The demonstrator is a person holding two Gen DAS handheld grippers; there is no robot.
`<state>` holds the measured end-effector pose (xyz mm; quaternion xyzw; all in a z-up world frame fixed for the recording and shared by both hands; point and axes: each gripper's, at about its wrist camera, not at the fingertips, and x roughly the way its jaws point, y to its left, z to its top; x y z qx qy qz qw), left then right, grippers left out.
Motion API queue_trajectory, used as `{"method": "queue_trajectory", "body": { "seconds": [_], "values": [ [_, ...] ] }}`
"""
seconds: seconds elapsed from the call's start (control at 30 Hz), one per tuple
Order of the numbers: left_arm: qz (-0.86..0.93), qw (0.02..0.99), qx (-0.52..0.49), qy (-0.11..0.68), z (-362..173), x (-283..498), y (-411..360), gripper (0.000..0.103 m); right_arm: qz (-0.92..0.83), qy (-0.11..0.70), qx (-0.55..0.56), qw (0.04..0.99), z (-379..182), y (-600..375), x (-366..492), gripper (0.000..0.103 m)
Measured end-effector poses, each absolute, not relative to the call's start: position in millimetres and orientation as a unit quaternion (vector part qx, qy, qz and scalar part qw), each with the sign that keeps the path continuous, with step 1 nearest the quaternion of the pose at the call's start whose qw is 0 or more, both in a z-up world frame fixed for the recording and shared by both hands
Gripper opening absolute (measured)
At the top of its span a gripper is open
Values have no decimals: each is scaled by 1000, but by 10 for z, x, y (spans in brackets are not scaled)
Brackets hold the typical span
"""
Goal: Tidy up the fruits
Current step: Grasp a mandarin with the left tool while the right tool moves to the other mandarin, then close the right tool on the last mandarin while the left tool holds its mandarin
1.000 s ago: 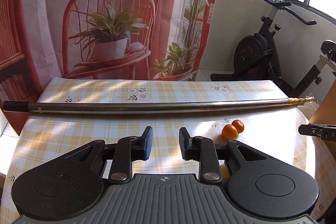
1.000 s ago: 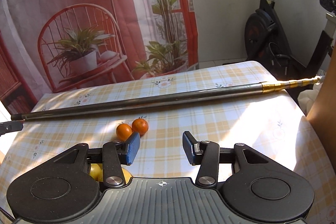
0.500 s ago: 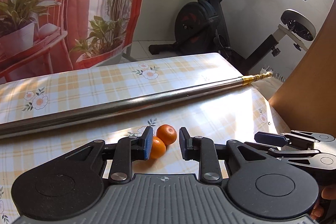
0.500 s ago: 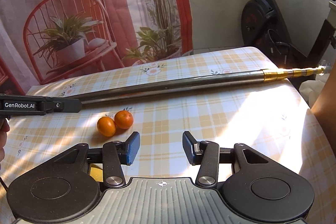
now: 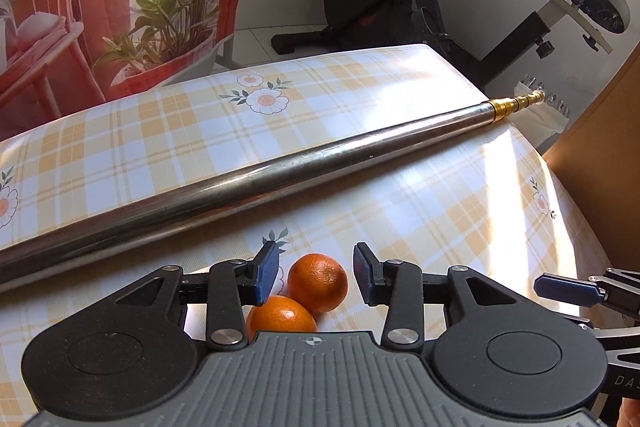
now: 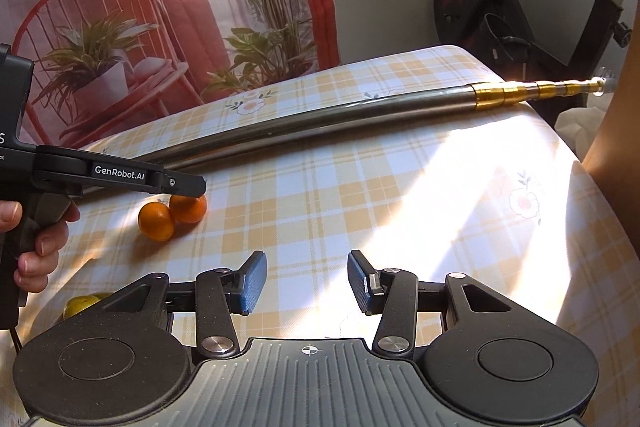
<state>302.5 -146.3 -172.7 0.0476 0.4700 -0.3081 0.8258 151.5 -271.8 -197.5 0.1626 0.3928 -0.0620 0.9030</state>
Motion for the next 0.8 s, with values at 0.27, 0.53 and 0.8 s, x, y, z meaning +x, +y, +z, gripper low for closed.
{"method": "queue_trajectory", "body": {
  "seconds": [0.27,0.53,0.8],
  "values": [
    [-303,814,91,487,-1834,3030,-1543,35,-61,395,175,900,-2012,-2737,1526,43],
    [-299,836,59,457,-1600,2944,-1392,35,-52,400,177,898,-2004,-2706,1499,43],
    [-268,867,26,420,-1283,2652,-842,35,19,398,114,910,-1839,-2334,1798,43]
  ]
}}
